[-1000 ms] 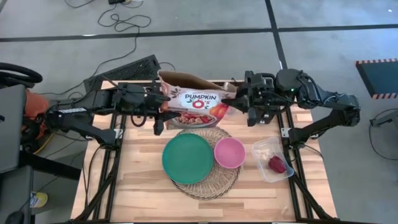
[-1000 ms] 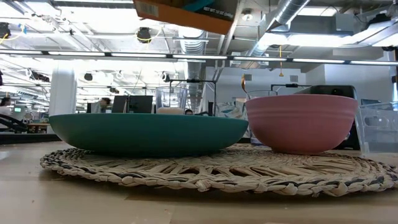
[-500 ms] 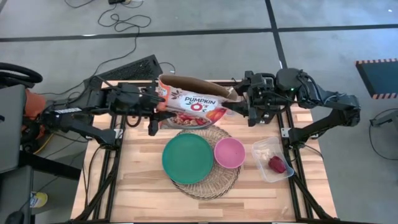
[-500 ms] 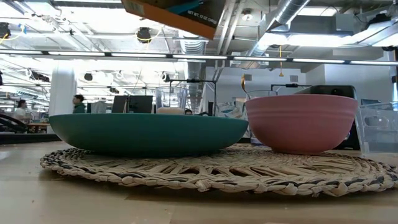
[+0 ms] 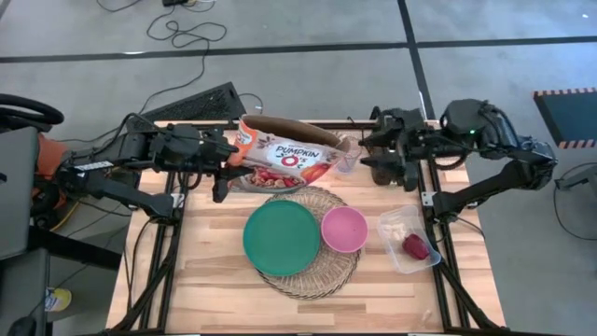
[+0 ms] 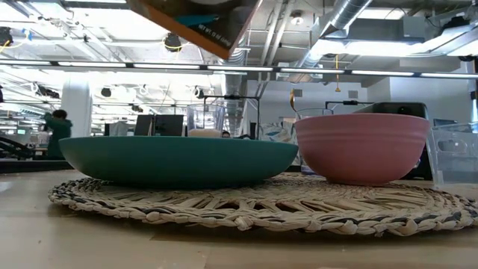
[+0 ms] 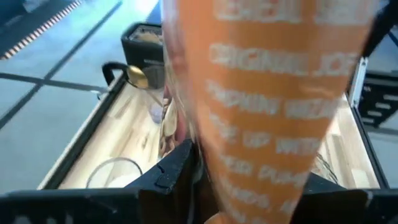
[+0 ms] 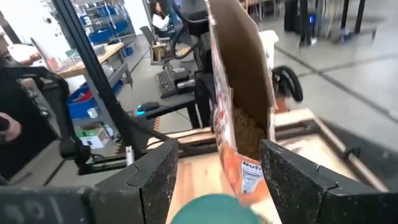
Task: Arrange a breakfast setting
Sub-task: Pour the cereals from the box into the pink bowl
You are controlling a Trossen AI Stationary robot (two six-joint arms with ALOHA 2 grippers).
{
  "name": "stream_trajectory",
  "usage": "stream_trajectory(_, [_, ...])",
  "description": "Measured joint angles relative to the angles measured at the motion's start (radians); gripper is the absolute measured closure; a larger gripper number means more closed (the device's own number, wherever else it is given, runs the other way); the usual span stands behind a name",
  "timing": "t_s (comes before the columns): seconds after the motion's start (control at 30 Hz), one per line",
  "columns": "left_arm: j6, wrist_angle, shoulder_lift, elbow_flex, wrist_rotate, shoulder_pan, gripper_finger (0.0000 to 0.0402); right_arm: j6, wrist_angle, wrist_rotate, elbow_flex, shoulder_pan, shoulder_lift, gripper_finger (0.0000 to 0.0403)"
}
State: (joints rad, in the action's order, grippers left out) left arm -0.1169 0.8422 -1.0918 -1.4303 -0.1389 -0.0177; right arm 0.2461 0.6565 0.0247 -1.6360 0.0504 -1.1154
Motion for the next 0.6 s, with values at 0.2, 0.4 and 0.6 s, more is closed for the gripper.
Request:
stream_trajectory(0.2, [0.039,0.023,-0.009,0.0,0.027,0.0,0.0308,0.094,0.072,0.067,0.022,0.058,0.04,0.0149])
stream_trajectory(0.4, [0.057,0.024,-0.007,0.0,0.027,0.0,0.0337,0.13,0.063,0.15,0.057,0.128,0.036,0.0149])
stream_trajectory(0.6, [0.055,0.046,-0.007,0.0,0.06,0.0,0.0339,0.174,0.077,0.162,0.059,0.177,0.029,0.0149])
